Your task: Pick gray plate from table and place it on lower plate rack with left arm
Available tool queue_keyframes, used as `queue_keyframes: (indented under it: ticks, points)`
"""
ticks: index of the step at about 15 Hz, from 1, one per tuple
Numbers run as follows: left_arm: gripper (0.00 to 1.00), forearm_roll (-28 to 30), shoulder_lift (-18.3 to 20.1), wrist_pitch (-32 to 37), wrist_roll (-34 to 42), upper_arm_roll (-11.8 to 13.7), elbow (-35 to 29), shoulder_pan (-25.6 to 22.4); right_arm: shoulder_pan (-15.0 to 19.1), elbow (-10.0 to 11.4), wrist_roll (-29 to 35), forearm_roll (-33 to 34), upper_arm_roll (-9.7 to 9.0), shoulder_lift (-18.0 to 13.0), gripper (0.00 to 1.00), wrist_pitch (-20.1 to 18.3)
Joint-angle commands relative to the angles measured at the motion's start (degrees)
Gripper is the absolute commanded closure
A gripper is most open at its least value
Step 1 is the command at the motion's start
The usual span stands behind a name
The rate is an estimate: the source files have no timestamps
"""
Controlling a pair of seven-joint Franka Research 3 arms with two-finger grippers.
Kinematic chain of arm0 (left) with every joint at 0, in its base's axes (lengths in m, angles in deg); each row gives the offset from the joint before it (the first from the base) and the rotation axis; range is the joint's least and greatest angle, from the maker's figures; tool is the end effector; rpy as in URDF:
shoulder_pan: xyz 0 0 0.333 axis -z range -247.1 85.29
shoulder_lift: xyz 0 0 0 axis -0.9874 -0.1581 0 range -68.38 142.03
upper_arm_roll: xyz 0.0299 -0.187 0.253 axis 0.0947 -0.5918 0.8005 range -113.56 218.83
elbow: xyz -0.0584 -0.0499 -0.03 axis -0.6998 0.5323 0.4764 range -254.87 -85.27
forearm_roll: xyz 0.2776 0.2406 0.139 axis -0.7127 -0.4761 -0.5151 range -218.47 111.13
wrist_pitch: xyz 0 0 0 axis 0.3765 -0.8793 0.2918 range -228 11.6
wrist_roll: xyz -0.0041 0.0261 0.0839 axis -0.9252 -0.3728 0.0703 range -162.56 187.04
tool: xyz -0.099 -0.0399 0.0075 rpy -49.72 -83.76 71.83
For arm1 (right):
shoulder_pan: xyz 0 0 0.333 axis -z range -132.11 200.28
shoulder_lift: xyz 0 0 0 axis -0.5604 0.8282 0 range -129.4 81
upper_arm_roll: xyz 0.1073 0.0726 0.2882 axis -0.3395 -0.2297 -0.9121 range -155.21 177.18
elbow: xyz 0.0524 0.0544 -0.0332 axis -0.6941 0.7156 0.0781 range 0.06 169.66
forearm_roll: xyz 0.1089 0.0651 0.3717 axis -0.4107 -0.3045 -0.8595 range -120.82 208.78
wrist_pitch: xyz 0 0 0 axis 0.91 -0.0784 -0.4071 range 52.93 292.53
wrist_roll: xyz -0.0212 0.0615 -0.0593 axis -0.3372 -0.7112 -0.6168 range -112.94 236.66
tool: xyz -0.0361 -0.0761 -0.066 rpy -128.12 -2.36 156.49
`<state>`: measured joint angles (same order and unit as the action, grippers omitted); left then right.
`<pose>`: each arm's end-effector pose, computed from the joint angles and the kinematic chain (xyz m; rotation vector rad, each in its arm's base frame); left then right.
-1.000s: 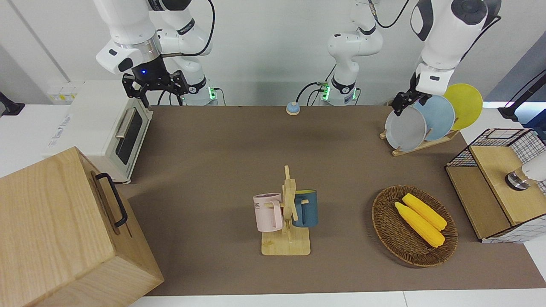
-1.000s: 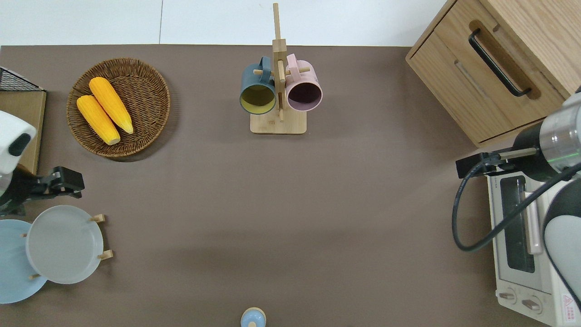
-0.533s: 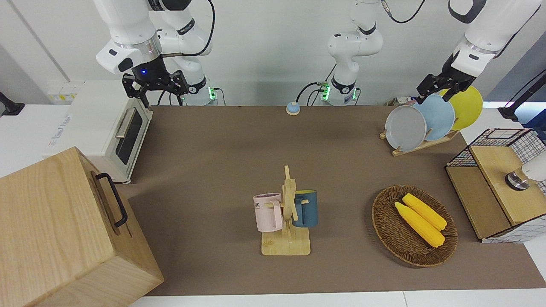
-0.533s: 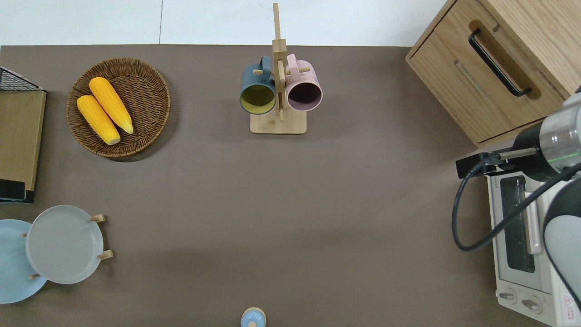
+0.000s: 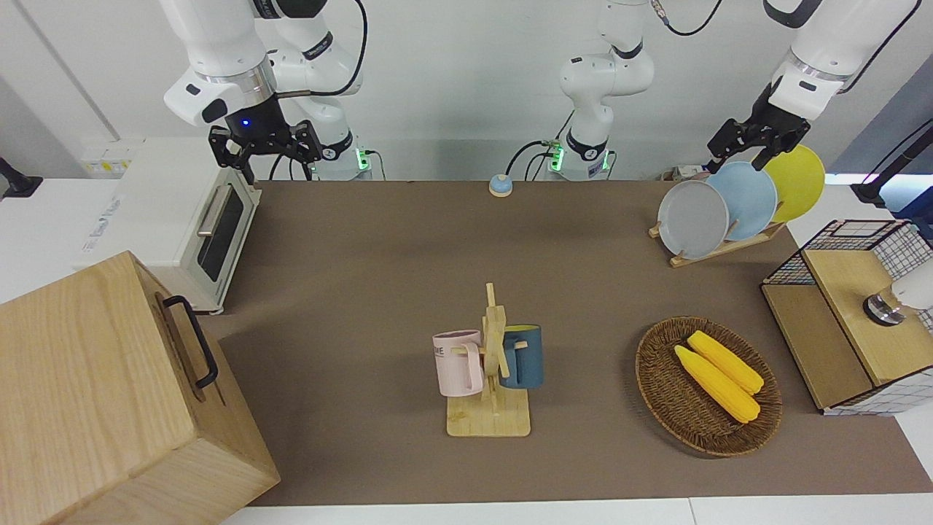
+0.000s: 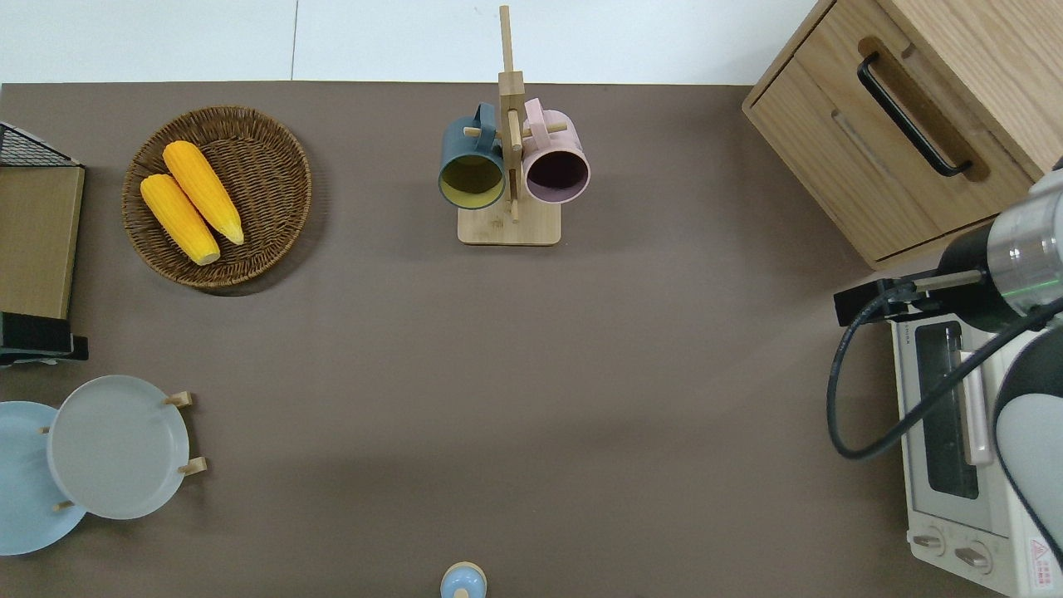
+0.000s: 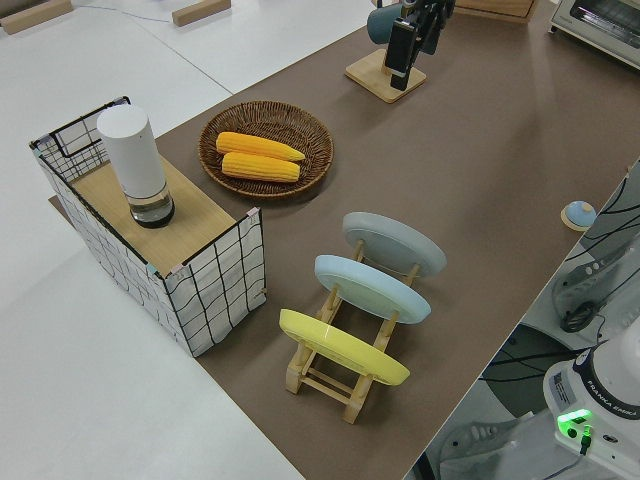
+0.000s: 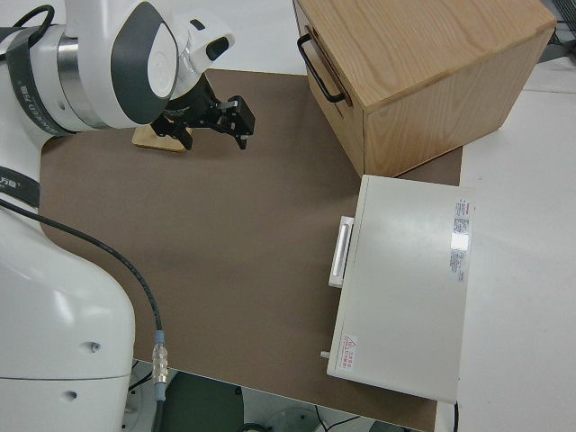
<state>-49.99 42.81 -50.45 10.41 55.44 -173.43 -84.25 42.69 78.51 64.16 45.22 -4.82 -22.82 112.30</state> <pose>0.5139 0.0495 0.6368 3.0638 0.2097 -0.0395 0.5487 0.0647 0.6430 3.1208 0.1308 -0.0501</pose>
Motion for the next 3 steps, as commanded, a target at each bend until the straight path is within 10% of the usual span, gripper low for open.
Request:
queue_keyframes:
  ticks: [1, 3]
  points:
    - [0.00, -5.9, -0.2, 0.5, -1.1, -3.0, 0.6, 0.5, 1.1, -0.5, 0.7, 0.1, -0.98, -0.2, 0.017, -0.8]
    - [0.00, -5.6, -0.3, 0.7, -1.8, -3.2, 0.7, 0.4, 1.1, -0.5, 0.7, 0.1, -0.98, -0.1, 0.017, -0.8]
